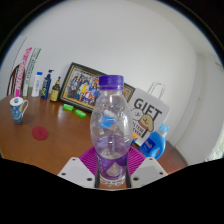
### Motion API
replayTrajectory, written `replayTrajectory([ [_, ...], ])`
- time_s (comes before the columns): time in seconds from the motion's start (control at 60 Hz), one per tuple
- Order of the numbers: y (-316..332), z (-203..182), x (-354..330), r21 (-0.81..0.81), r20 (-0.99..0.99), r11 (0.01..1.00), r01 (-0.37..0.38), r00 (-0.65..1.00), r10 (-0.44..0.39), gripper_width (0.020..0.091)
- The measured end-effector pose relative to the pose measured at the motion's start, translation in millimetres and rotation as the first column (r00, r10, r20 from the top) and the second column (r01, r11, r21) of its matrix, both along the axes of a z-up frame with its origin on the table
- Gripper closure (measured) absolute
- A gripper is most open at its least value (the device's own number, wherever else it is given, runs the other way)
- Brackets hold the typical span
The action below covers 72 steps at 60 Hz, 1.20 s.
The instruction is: Pour water
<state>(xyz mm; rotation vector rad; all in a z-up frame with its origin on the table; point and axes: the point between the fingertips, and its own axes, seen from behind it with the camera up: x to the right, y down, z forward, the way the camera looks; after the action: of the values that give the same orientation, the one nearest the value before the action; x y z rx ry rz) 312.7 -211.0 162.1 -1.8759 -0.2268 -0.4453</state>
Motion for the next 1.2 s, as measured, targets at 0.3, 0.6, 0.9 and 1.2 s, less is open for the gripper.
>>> replayTrajectory([
  [0.3, 54.0, 84.6, -113.5, -0.035, 0.5, 0.997, -0.072, 0.862, 0.08, 0.0762],
  [0.6, 96.4, 85.5, -245.3, -0.151, 0.88, 0.975, -0.161, 0.427, 0.207, 0.076],
  [0.9, 124.1, 44.4, -310.6, -0.3, 0.954, 0.945, -0.128, -0.054, 0.296, 0.0758],
  [1.2, 124.4, 42.9, -305.7, -0.328, 0.942, 0.937, -0.119, 0.028, 0.333, 0.0759],
])
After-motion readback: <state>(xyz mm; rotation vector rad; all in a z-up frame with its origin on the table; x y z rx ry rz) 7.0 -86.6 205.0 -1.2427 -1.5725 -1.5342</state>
